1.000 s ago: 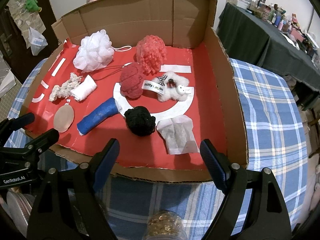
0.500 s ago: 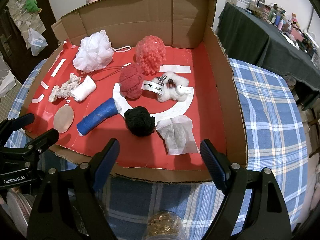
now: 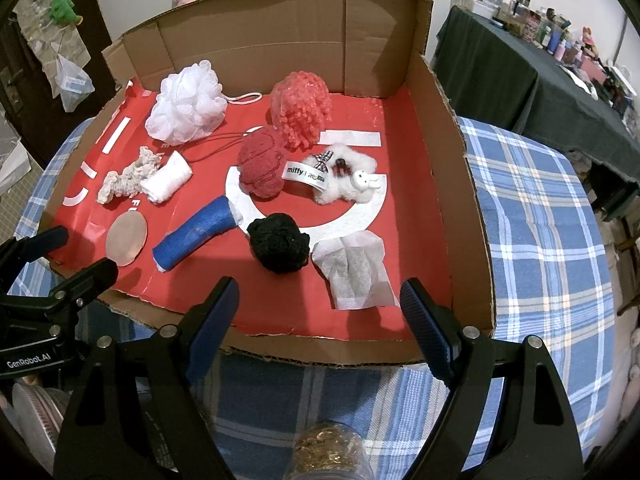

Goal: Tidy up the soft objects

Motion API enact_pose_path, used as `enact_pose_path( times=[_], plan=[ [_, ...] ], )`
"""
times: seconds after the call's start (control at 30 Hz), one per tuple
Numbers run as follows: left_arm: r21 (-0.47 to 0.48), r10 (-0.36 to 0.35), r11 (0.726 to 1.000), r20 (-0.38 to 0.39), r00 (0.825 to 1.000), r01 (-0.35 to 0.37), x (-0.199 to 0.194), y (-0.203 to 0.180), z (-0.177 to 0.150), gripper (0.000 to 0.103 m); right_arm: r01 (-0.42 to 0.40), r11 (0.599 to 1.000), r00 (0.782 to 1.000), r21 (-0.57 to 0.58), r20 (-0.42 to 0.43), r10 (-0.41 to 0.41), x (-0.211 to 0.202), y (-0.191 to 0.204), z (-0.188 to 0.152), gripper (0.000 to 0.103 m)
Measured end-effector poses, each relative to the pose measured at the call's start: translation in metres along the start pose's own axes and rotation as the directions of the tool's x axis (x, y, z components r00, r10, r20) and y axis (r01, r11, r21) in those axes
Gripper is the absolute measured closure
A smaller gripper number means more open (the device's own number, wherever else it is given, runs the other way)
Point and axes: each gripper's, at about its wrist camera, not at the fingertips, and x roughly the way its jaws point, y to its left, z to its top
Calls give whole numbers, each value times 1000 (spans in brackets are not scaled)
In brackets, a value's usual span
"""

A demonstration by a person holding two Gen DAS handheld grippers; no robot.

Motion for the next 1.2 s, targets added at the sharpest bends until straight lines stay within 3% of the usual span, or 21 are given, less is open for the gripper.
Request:
enact_pose_path(
  times=[1.2],
  plan=[
    [2,0,1000,14,1000,0,0,-1,-2,5,-6,1000,1000,7,0,6,1,-1,0,21]
  ],
)
